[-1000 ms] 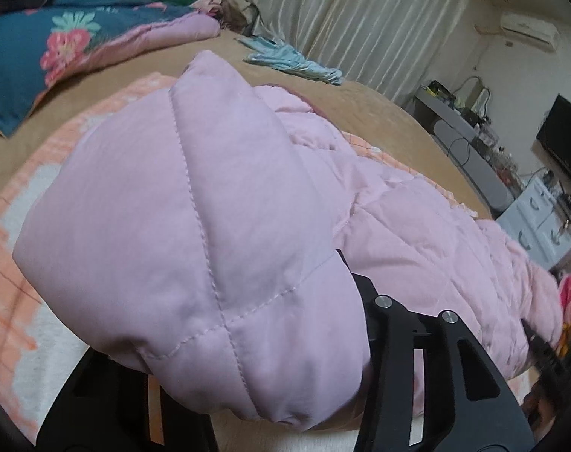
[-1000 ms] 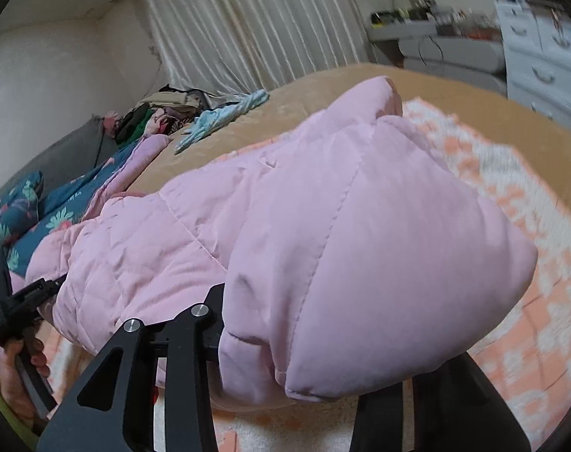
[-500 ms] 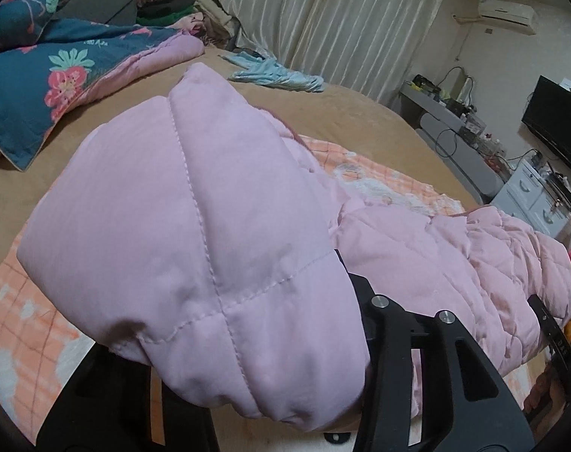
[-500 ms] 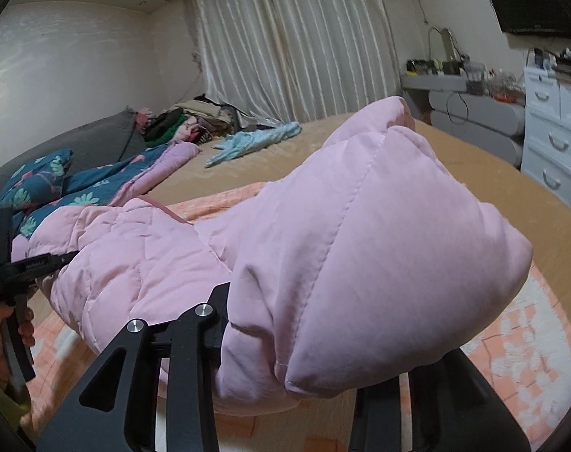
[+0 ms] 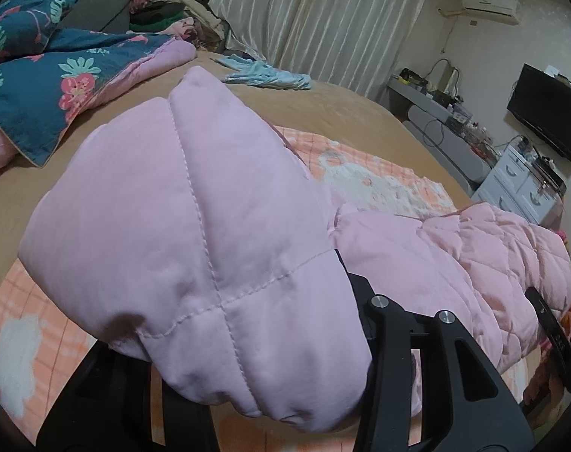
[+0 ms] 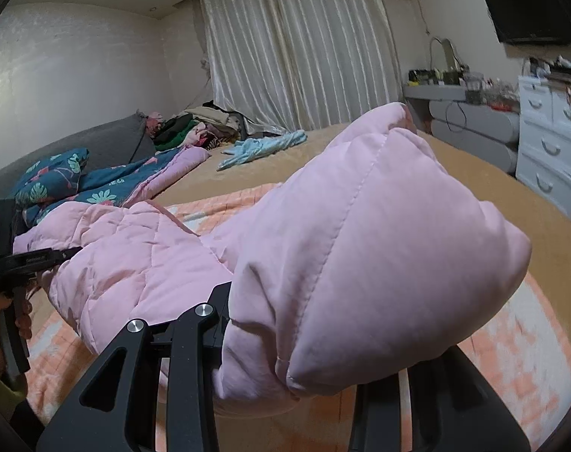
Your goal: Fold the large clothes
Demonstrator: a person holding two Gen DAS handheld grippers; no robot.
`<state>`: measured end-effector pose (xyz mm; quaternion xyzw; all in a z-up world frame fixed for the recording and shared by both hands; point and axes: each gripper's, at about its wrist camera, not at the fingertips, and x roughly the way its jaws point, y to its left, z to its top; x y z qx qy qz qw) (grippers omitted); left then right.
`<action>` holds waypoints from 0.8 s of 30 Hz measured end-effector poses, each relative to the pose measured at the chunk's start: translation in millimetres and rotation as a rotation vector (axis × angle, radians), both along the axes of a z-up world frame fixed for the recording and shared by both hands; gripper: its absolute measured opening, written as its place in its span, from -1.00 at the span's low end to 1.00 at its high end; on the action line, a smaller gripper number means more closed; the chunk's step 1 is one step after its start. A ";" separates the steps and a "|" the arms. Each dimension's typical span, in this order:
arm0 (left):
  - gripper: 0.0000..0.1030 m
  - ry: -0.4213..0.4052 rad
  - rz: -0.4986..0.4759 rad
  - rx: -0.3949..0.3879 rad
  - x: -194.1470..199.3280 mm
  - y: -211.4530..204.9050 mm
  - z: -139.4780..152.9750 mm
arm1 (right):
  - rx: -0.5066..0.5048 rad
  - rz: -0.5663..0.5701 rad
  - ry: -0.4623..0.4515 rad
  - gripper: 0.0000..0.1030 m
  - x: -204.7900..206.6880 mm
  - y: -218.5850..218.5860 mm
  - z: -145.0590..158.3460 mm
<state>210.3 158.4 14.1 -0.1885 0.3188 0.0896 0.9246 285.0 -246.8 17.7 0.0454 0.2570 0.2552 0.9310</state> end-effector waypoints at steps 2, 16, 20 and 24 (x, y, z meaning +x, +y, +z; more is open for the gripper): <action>-0.31 0.007 -0.006 0.006 -12.1 -4.2 -4.5 | 0.004 -0.009 0.034 -0.37 -8.8 -6.7 -7.6; 0.24 0.090 0.009 -0.074 -77.8 -4.4 -72.3 | 0.102 -0.152 0.409 0.57 -34.3 -43.9 -69.9; 0.67 0.118 0.005 -0.045 -96.3 -6.3 -67.5 | 0.058 -0.202 0.401 0.84 -61.0 -47.9 -58.6; 0.82 0.131 -0.007 0.011 -119.3 -17.2 -54.9 | -0.033 -0.236 0.312 0.92 -104.4 -46.8 -30.7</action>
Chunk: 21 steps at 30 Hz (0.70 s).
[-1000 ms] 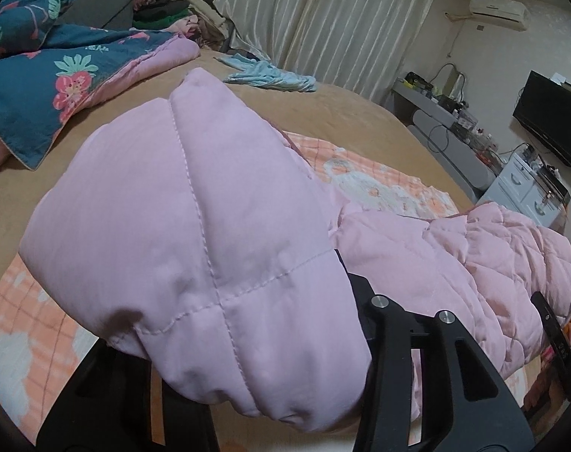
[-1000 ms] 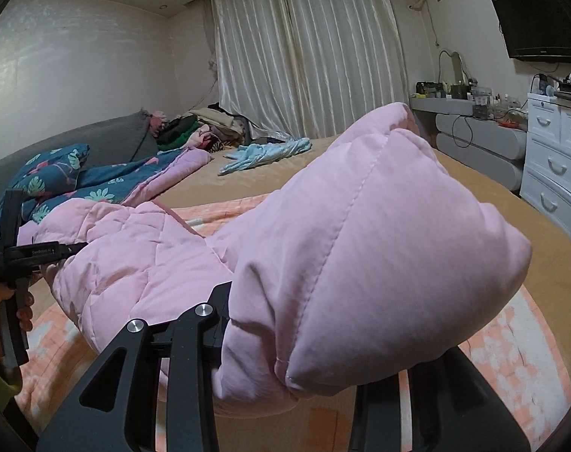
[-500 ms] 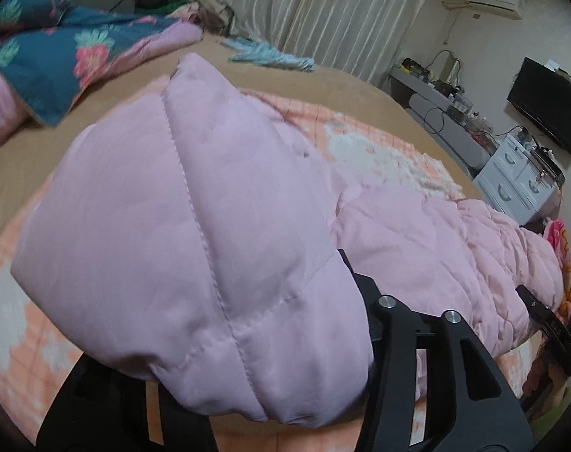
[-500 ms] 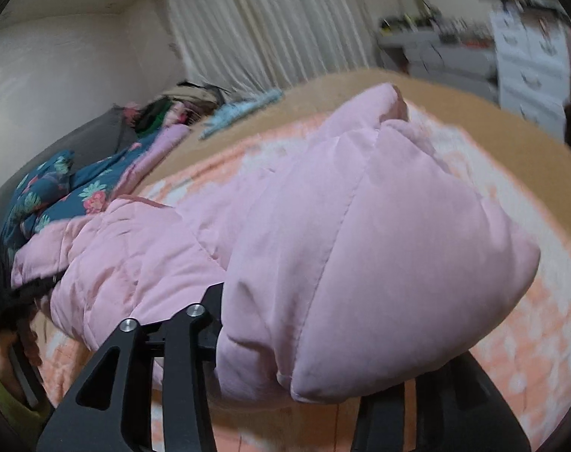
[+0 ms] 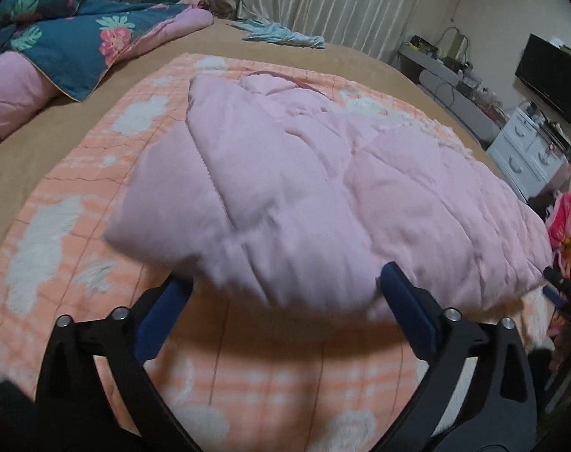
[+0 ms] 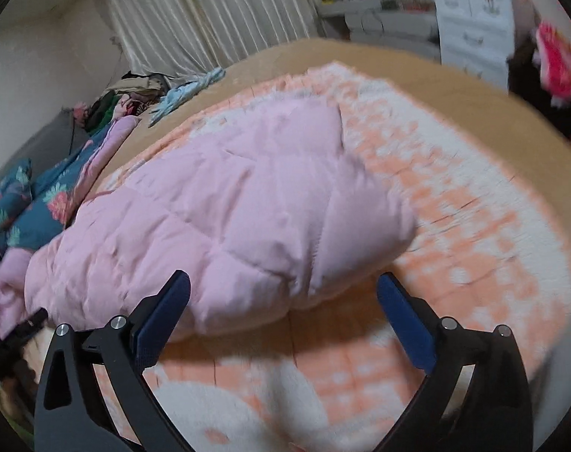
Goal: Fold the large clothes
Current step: 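Set the folded coat down on the blanket and open both grippers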
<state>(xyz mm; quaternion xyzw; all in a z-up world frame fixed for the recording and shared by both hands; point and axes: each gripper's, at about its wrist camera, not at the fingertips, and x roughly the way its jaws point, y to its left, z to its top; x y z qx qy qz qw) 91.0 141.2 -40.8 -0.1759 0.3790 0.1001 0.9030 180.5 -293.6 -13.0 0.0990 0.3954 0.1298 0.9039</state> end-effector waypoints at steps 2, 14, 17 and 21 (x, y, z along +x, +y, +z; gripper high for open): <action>0.82 -0.016 -0.012 0.007 -12.2 -5.3 7.8 | -0.009 0.028 -0.029 0.92 -20.4 -1.5 10.9; 0.82 -0.114 -0.093 0.080 -64.1 -48.4 60.8 | -0.090 0.182 -0.227 0.92 -122.7 23.9 75.5; 0.82 -0.123 -0.111 0.072 -72.8 -58.6 64.5 | -0.082 0.195 -0.248 0.92 -135.3 30.7 84.4; 0.82 -0.139 -0.126 0.072 -83.7 -71.8 67.5 | -0.073 0.217 -0.251 0.92 -150.8 41.1 86.4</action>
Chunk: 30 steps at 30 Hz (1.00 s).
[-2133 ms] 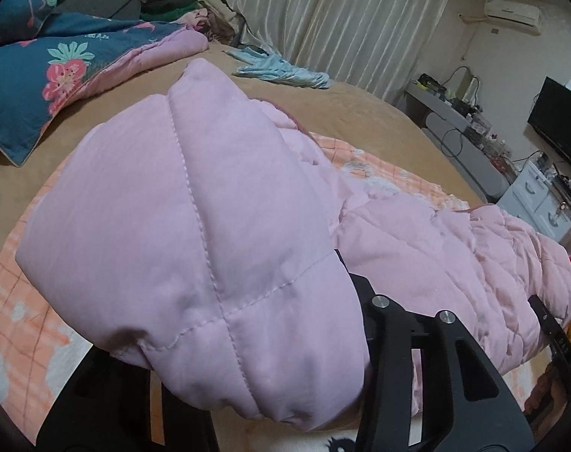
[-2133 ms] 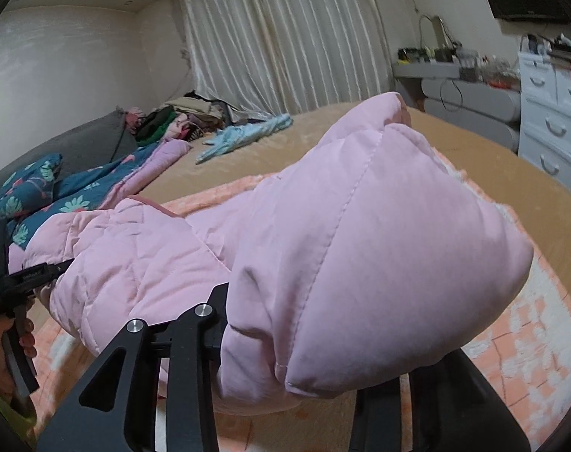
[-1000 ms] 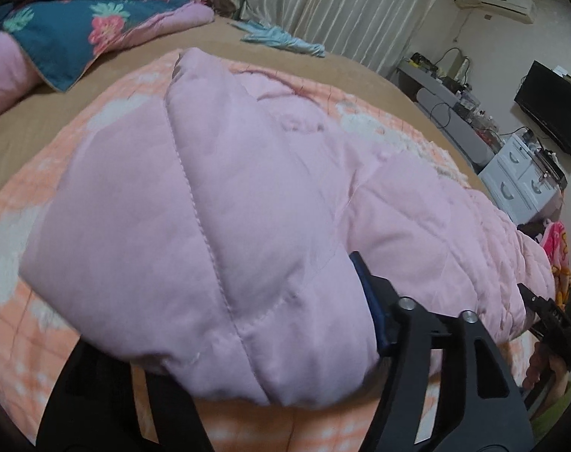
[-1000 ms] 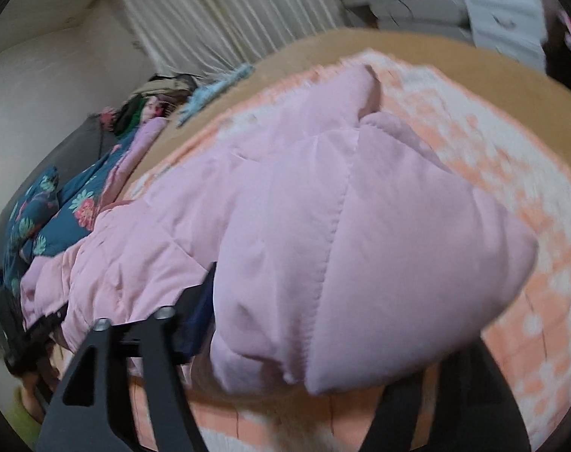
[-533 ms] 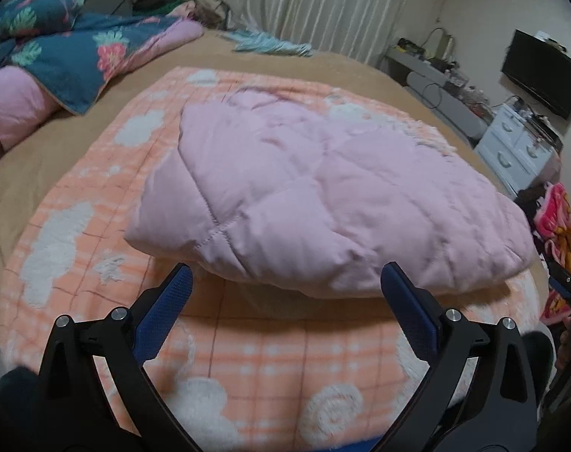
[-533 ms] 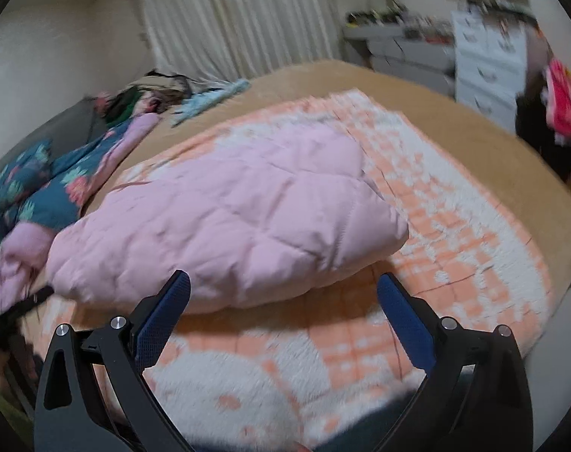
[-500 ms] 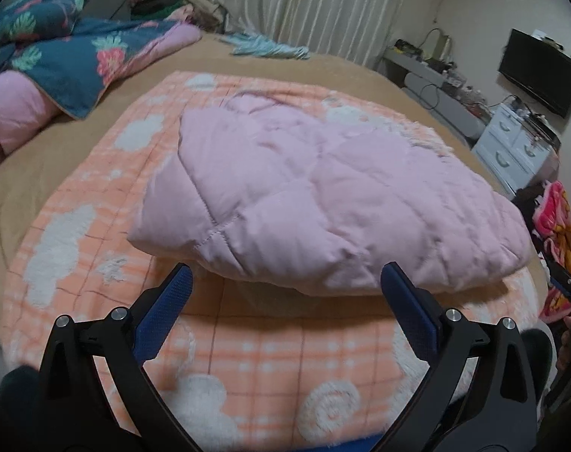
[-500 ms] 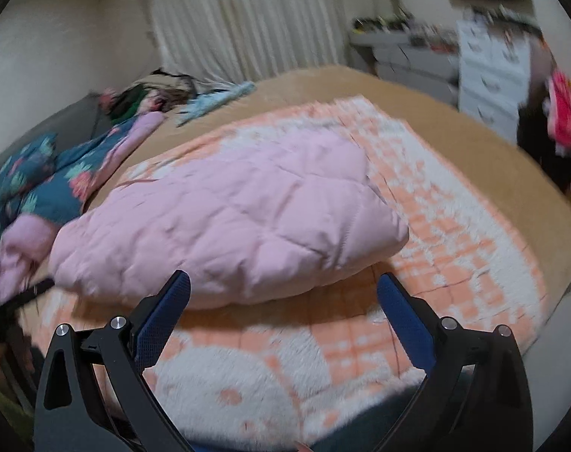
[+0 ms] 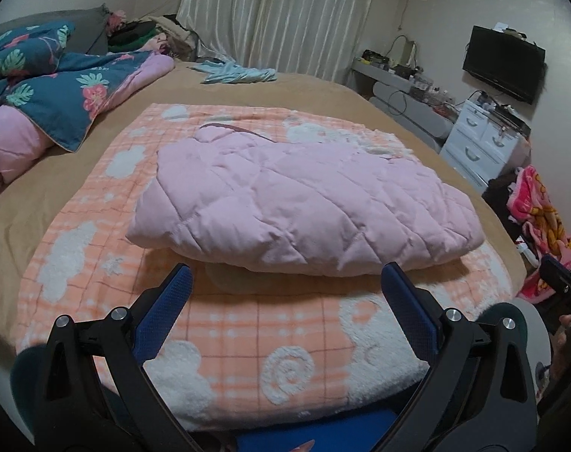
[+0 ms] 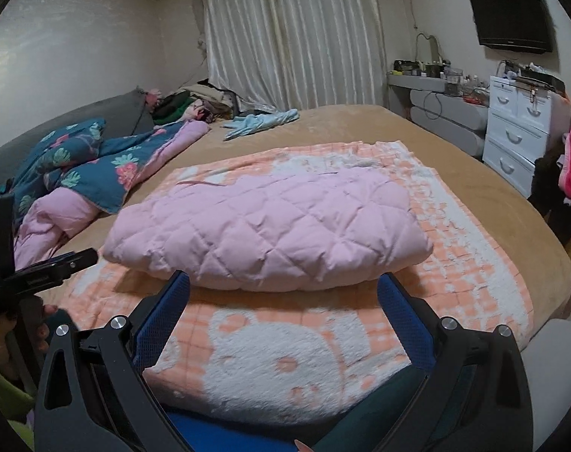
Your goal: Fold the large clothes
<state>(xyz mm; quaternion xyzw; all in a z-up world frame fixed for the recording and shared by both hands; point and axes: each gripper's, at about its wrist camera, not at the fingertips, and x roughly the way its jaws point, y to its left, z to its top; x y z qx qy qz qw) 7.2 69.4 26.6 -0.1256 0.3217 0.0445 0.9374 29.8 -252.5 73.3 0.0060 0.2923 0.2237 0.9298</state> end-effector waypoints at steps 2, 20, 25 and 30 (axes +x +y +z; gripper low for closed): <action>0.82 -0.006 -0.015 0.009 -5.0 -7.9 0.0 | -0.022 -0.002 -0.016 0.92 -8.1 5.5 -1.1; 0.82 0.000 -0.063 0.017 -19.3 -29.1 -10.6 | -0.060 0.029 -0.036 0.92 -36.9 36.1 -20.8; 0.82 0.003 -0.067 0.023 -21.2 -33.3 -10.8 | -0.070 0.050 -0.039 0.92 -39.7 42.6 -21.6; 0.82 -0.006 -0.072 0.027 -20.6 -35.4 -8.8 | -0.066 0.046 -0.029 0.92 -38.5 42.8 -22.8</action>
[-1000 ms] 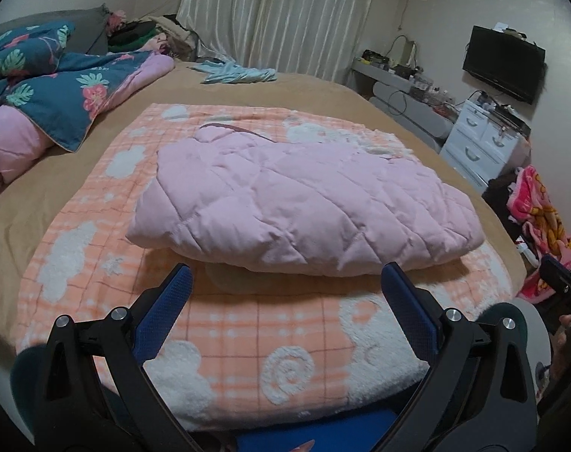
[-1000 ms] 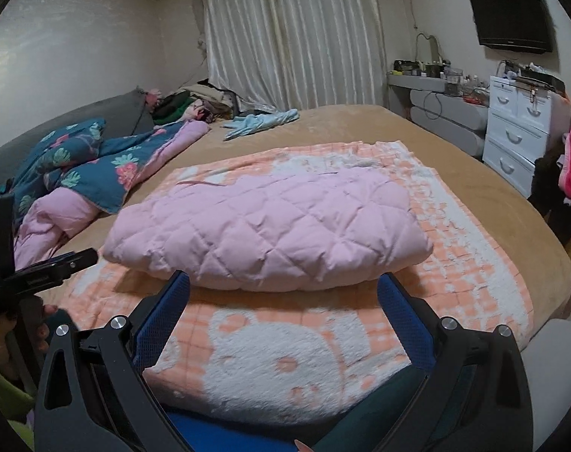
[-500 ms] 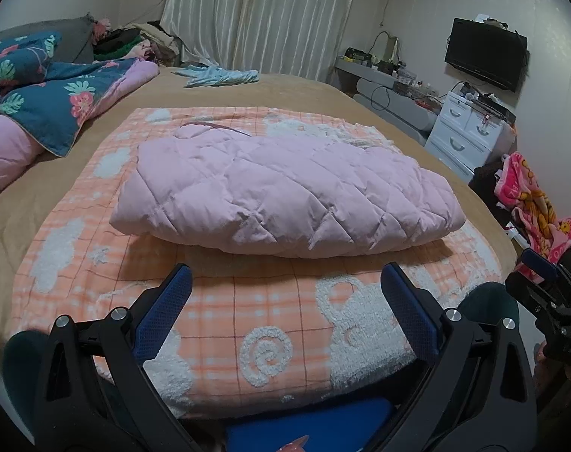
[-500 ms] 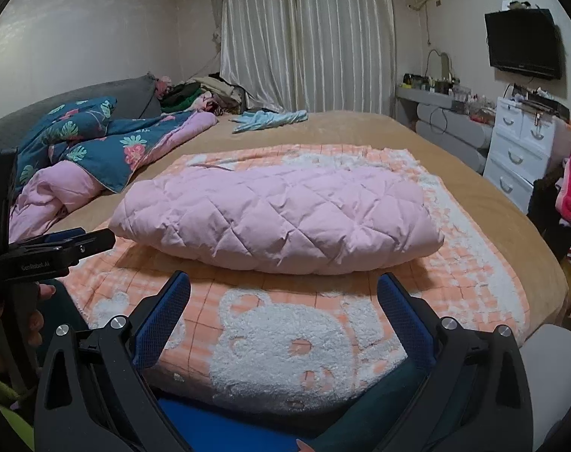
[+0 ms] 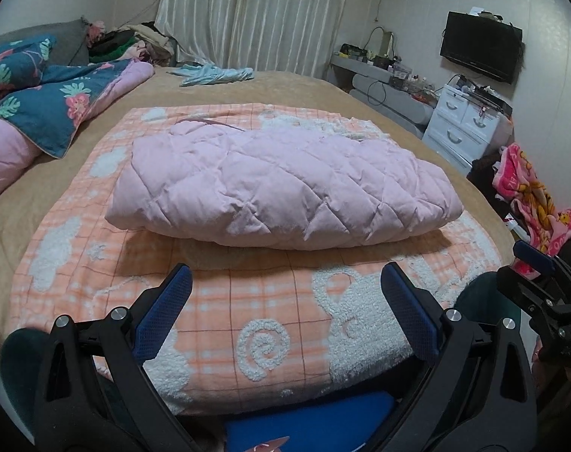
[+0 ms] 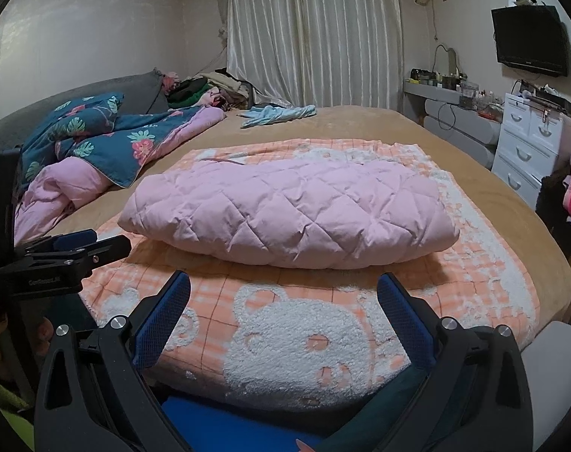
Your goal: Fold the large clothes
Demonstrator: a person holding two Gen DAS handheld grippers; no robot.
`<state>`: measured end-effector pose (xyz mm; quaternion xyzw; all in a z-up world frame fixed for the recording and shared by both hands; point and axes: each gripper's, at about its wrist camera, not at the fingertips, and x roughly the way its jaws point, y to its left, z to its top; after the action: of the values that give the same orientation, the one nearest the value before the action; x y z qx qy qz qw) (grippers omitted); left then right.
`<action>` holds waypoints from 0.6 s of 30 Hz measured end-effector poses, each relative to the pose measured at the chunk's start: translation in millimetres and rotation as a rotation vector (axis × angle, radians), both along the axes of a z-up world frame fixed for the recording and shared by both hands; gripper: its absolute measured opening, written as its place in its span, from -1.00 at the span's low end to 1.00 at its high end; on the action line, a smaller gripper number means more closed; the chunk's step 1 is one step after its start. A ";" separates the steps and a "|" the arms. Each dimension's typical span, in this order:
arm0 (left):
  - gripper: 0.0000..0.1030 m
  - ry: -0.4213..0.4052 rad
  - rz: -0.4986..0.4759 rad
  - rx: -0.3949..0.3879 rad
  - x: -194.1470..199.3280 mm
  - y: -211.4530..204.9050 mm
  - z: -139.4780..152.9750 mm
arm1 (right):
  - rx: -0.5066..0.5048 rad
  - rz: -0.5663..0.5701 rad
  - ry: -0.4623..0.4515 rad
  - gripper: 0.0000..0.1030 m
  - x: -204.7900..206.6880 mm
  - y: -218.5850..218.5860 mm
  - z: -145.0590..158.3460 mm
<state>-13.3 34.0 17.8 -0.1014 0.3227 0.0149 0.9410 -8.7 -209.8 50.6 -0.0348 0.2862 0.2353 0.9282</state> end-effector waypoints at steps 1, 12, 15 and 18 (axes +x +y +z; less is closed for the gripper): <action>0.82 -0.001 -0.002 -0.001 0.1 -0.1 0.1 | -0.003 0.000 0.004 0.92 0.7 0.3 -0.4; 0.82 -0.001 -0.002 0.008 -0.2 0.1 1.4 | -0.003 0.000 0.011 0.92 1.2 0.9 -1.5; 0.82 -0.004 -0.003 0.008 -0.5 -0.2 1.5 | -0.003 0.001 0.010 0.92 0.8 1.0 -1.4; 0.82 -0.003 0.000 0.009 -0.1 0.2 1.8 | 0.000 0.000 0.012 0.92 1.0 0.6 -1.3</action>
<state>-13.4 34.2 19.6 -0.0972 0.3210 0.0161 0.9419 -7.7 -209.1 49.2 -0.0337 0.2916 0.2356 0.9264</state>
